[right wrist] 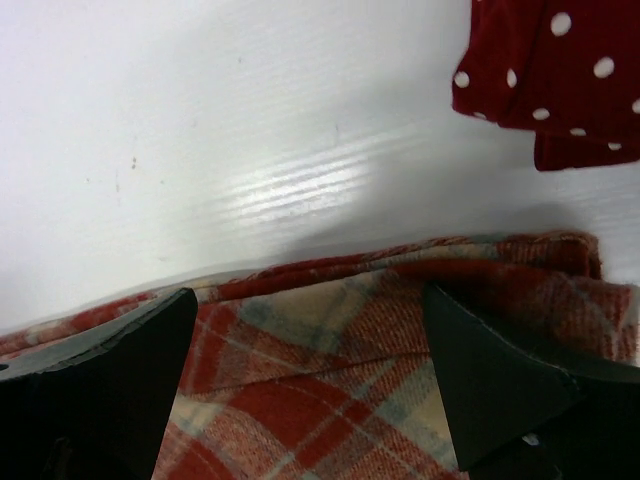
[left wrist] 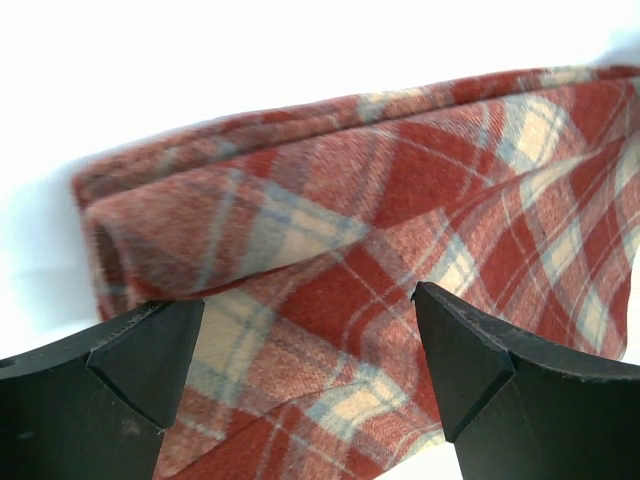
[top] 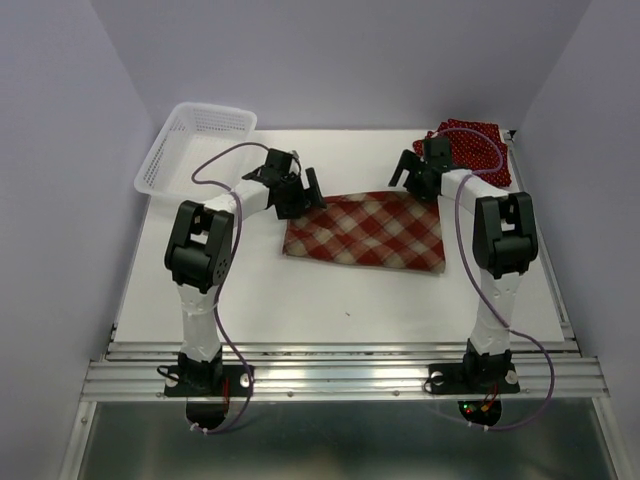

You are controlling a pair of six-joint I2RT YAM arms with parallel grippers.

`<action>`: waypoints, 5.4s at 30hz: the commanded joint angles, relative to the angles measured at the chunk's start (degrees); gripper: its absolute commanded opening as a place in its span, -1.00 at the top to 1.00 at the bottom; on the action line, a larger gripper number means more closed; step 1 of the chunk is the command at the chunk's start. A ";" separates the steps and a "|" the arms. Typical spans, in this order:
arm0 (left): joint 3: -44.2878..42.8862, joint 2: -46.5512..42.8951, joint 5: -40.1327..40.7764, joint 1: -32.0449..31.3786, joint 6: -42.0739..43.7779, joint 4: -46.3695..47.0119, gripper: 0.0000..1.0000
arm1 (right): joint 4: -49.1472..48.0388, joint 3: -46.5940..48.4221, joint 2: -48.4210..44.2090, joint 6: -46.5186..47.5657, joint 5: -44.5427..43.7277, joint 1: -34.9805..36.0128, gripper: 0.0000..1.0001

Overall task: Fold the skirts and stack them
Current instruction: Fold the skirt

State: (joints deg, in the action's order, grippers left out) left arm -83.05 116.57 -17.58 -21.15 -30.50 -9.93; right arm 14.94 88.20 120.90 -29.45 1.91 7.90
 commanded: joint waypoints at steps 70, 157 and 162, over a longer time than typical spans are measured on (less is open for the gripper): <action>12.21 -2.82 15.55 -1.35 2.73 -4.04 1.00 | 5.36 -24.83 -37.13 8.09 -4.73 2.56 -1.00; -3.17 -25.17 20.22 -7.77 -2.02 -19.25 1.00 | 3.08 -21.84 -14.91 3.88 -16.06 16.45 0.79; -4.31 -24.20 18.99 -9.17 -1.93 -18.37 1.00 | 3.17 -22.90 -13.41 3.88 -11.77 16.44 0.82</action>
State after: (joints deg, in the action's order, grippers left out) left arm -83.53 93.60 2.26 -28.71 -33.41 -29.61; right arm 17.06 65.56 105.16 -26.70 -11.07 24.75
